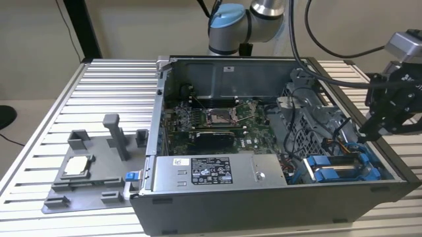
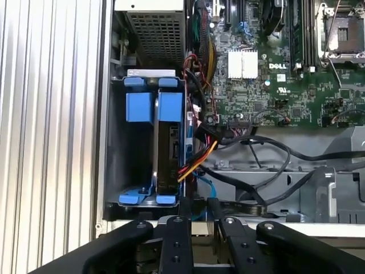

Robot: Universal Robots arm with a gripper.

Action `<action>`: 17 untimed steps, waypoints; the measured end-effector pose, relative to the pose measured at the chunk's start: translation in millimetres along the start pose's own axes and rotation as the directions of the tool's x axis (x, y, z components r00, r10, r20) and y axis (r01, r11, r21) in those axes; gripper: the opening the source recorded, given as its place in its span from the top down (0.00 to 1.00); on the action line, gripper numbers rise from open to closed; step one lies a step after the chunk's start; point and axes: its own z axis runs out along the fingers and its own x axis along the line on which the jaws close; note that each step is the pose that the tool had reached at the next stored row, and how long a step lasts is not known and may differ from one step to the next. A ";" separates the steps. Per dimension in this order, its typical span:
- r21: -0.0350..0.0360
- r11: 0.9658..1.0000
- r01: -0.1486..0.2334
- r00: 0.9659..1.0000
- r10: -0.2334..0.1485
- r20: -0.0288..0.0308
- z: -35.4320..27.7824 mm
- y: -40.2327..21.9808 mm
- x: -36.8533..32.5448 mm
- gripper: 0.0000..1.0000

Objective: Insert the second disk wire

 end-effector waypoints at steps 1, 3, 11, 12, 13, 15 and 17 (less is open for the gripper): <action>0.000 1.000 0.007 1.000 -0.007 -0.001 0.8 -0.9 0.0 0.00; 0.000 1.000 0.017 1.000 -0.017 -0.003 2.7 -1.8 0.2 0.00; 0.000 1.000 0.020 1.000 -0.020 -0.003 6.3 -2.4 0.8 0.00; 0.000 1.000 0.020 1.000 -0.020 -0.003 6.5 -2.4 0.7 0.00; 0.000 1.000 0.020 1.000 -0.020 -0.003 6.7 -2.4 0.7 0.00; 0.000 1.000 0.020 1.000 -0.020 -0.003 6.9 -2.1 0.8 0.00; 0.000 1.000 0.020 1.000 -0.020 -0.003 7.0 -1.7 0.8 0.00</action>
